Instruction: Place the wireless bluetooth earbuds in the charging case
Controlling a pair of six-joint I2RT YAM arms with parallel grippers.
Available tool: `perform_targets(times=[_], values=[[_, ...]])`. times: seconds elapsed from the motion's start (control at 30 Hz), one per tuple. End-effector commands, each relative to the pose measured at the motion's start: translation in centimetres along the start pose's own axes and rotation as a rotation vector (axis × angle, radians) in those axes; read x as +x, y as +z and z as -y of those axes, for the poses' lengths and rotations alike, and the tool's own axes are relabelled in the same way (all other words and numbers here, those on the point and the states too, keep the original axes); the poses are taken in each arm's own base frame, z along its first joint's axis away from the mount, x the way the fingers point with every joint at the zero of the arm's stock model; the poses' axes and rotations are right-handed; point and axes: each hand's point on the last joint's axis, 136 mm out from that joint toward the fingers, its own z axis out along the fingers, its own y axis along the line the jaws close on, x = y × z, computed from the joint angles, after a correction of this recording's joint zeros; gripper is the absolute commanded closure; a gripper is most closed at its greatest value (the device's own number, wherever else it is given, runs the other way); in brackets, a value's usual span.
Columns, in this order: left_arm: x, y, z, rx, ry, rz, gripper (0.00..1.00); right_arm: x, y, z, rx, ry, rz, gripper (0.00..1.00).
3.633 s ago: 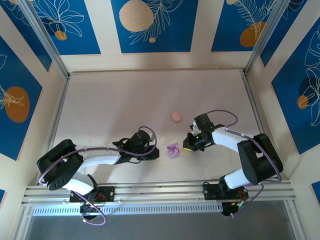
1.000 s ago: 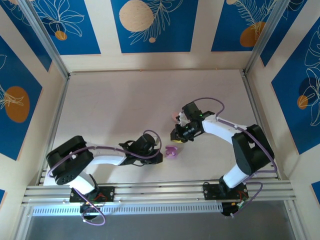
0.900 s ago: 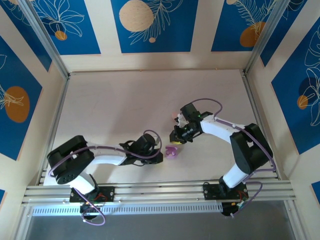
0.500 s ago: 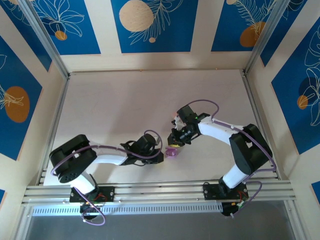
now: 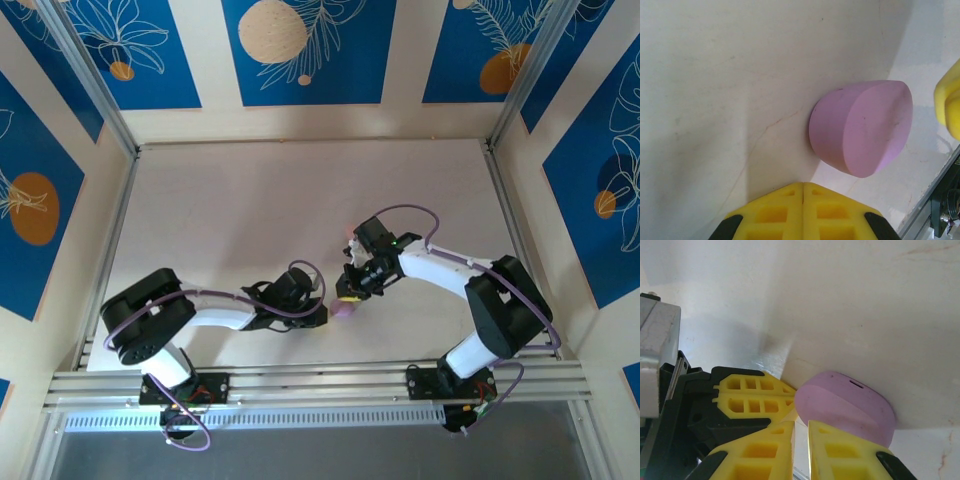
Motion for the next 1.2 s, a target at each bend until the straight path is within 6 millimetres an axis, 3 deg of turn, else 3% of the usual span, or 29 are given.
perform_targets(times=[0.0,0.13,0.3,0.43,0.83,1.03,1.17], values=[[-0.3,-0.8,0.9,0.002,0.015,0.013,0.97,1.1,-0.3,0.0,0.008,0.012,-0.014,0.84],[-0.6,-2.1,0.5,-0.039,0.033,0.038,0.96,1.5,-0.5,0.0,0.028,-0.001,-0.007,0.83],[-1.4,-4.3,-0.4,-0.120,0.068,0.085,0.78,2.2,-0.4,0.2,0.051,-0.016,-0.003,0.80],[-2.1,-5.7,-0.6,-0.150,0.084,0.114,0.71,2.4,0.2,0.5,0.065,-0.016,-0.015,0.80],[-3.1,-7.0,-0.6,-0.145,0.086,0.152,0.66,2.7,2.2,2.0,0.132,0.006,-0.048,0.80],[-4.0,-8.5,1.2,-0.095,0.130,0.205,0.56,2.2,-0.9,0.0,0.134,-0.059,0.052,0.78],[-4.9,-10.6,3.1,-0.041,0.196,0.275,0.39,1.8,-4.1,-1.4,0.112,-0.134,0.186,0.60]])
